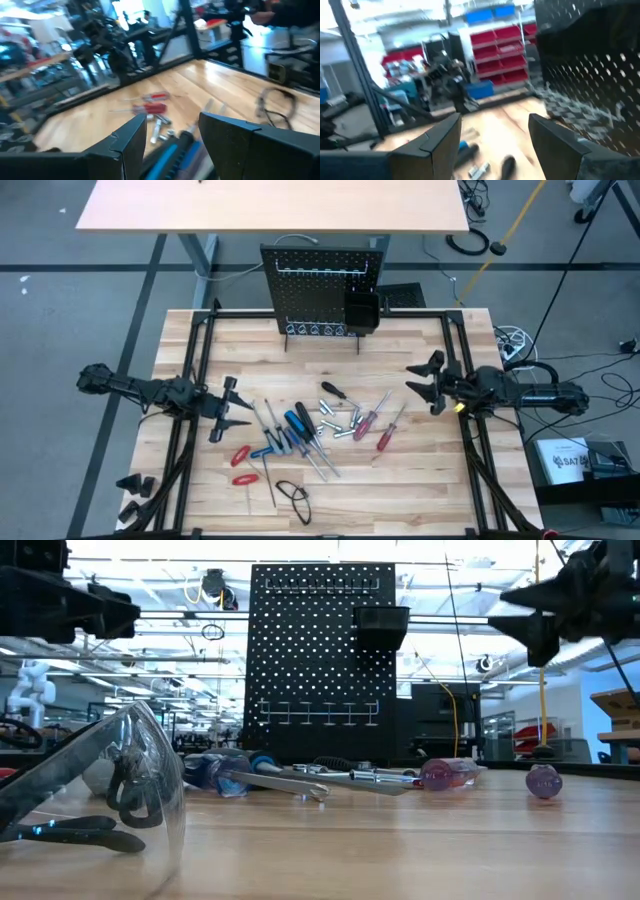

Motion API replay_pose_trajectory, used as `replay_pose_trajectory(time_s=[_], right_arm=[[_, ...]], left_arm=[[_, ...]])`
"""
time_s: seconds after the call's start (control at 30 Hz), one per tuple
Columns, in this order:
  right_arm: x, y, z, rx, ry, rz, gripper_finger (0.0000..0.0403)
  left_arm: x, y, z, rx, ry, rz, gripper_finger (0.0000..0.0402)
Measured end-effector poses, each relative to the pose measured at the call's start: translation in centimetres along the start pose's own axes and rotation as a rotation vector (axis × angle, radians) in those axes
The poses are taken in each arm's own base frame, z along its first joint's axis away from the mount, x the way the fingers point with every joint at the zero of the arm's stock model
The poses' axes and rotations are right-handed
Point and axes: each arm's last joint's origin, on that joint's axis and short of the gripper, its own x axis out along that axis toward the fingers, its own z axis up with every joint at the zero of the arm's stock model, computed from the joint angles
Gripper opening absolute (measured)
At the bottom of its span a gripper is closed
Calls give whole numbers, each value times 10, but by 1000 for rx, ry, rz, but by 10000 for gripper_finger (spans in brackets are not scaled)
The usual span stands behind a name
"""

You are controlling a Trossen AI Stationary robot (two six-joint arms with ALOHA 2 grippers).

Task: Hang tools onto peg board
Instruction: Put the socket into the black bin on the pegboard

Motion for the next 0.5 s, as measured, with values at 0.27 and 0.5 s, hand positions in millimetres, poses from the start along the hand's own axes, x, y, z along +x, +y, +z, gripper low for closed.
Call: replay_pose_trajectory(time_s=[0.27, 0.5], right_arm=[[8, 2, 10, -45, -108, -22, 226], [25, 9, 27, -146, -111, -42, 226]], left_arm=[[0, 1, 4, -69, -44, -2, 190], [-1, 3, 15, -319, -167, -30, 190]])
